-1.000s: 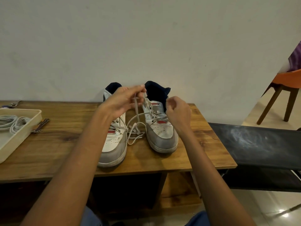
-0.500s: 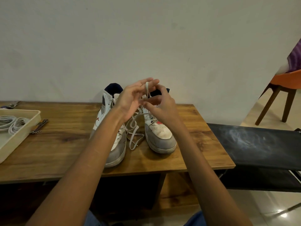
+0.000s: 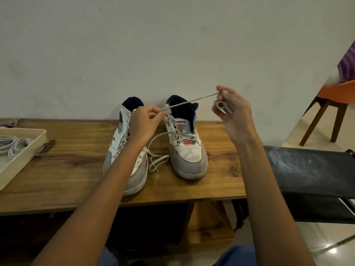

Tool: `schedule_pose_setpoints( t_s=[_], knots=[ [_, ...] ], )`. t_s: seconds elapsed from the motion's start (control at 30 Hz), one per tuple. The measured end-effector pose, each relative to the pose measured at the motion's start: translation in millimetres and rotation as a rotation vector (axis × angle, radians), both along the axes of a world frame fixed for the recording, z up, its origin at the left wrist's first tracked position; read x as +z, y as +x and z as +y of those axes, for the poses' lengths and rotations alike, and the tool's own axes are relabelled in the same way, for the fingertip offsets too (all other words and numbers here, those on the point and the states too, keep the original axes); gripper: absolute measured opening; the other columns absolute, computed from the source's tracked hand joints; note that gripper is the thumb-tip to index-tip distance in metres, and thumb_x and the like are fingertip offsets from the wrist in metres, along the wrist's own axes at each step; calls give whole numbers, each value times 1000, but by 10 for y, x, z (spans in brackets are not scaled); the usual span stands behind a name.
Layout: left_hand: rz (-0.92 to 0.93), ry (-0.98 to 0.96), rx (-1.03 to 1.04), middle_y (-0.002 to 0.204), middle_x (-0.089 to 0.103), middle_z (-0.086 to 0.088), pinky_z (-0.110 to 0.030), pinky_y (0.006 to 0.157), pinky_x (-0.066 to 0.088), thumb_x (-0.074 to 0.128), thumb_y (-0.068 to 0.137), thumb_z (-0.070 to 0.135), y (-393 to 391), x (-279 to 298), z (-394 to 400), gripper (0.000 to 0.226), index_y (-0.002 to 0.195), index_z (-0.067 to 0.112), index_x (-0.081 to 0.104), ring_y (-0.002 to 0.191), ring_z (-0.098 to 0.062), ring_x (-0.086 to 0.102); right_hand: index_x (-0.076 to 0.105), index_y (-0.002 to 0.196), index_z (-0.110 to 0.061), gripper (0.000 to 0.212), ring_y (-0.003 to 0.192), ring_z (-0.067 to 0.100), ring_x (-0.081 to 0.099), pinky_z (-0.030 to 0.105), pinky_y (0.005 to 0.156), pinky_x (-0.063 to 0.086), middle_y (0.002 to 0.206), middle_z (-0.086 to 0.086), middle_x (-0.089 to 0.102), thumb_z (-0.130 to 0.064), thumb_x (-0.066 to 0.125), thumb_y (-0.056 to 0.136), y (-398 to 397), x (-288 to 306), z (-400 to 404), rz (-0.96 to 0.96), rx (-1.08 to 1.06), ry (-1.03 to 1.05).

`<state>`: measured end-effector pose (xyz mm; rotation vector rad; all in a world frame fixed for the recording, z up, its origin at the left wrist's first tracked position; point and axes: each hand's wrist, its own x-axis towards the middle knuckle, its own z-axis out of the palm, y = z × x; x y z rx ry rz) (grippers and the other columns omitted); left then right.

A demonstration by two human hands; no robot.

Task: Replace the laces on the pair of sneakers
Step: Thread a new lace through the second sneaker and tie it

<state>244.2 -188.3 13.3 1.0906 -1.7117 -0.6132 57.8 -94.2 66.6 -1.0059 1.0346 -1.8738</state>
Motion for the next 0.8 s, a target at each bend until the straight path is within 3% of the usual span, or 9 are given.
schedule_pose_setpoints(
  t_s=[0.1, 0.2, 0.3, 0.37, 0.4, 0.5, 0.57, 0.63, 0.8],
  knots=[
    [-50, -67, 132, 77, 69, -2, -33, 71, 52, 55, 93, 24, -18, -31, -42, 20, 88, 8, 65, 73, -17, 65, 65, 93, -10, 14, 63, 9, 53, 22, 65, 48, 69, -2, 56, -7, 51, 92, -171, -45, 46, -145, -89, -23],
    [-27, 3, 152, 80, 61, -1, -40, 74, 52, 45, 98, 25, -68, -22, -44, 23, 100, 5, 56, 79, -23, 61, 64, 91, -11, 12, 63, 10, 52, 21, 62, 45, 68, -3, 56, -10, 52, 91, -310, -62, 83, -352, -164, -66],
    [324, 294, -67, 84, 57, 4, -34, 79, 54, 39, 100, 20, -129, 60, 20, 15, 101, 10, 50, 84, -21, 62, 61, 86, -11, 5, 59, 11, 50, 20, 57, 44, 67, -1, 54, -11, 57, 88, -405, -118, 78, -522, -200, -78],
    [581, 508, -251, 79, 58, -1, -31, 73, 56, 39, 100, 15, -149, 127, 86, 15, 93, 11, 52, 68, -14, 63, 58, 85, -10, 4, 57, 11, 50, 20, 52, 44, 69, 1, 53, -11, 59, 88, -425, -202, 32, -594, -235, -54],
    [615, 566, -296, 73, 55, -1, -28, 67, 55, 41, 99, 14, -136, 132, 99, 16, 89, 11, 53, 57, -9, 58, 57, 87, -8, 3, 57, 12, 51, 19, 50, 45, 72, 2, 53, -9, 59, 88, -431, -253, 4, -657, -251, -45],
    [414, 615, -288, 65, 48, 2, -17, 44, 38, 53, 94, 18, -82, 68, 78, 10, 88, 12, 59, 43, -3, 37, 53, 93, -3, 6, 63, 15, 55, 15, 48, 46, 84, 9, 52, 1, 55, 89, -494, -390, -38, -863, -306, -77],
    [159, 542, -230, 66, 51, 3, -16, 44, 33, 60, 90, 23, -65, 7, 58, 11, 90, 12, 64, 50, -5, 39, 54, 96, -2, 7, 68, 17, 59, 14, 49, 48, 85, 11, 53, 2, 53, 90, -562, -455, -39, -910, -347, -100],
    [31, 459, -187, 66, 54, 4, -17, 47, 35, 63, 87, 28, -70, -5, 62, 14, 83, 15, 66, 57, -7, 44, 56, 107, 1, 16, 66, 16, 62, 15, 50, 49, 81, 8, 57, -3, 55, 91, -621, -492, -31, -915, -378, -105],
    [250, 444, -139, 60, 46, 4, -13, 41, 31, 53, 93, 33, -3, -10, 4, 27, 76, 16, 64, 48, -4, 39, 58, 85, -10, 9, 51, 9, 55, 15, 44, 40, 65, -2, 56, -12, 56, 93, -720, -469, 26, -765, -550, -42]
  ],
)
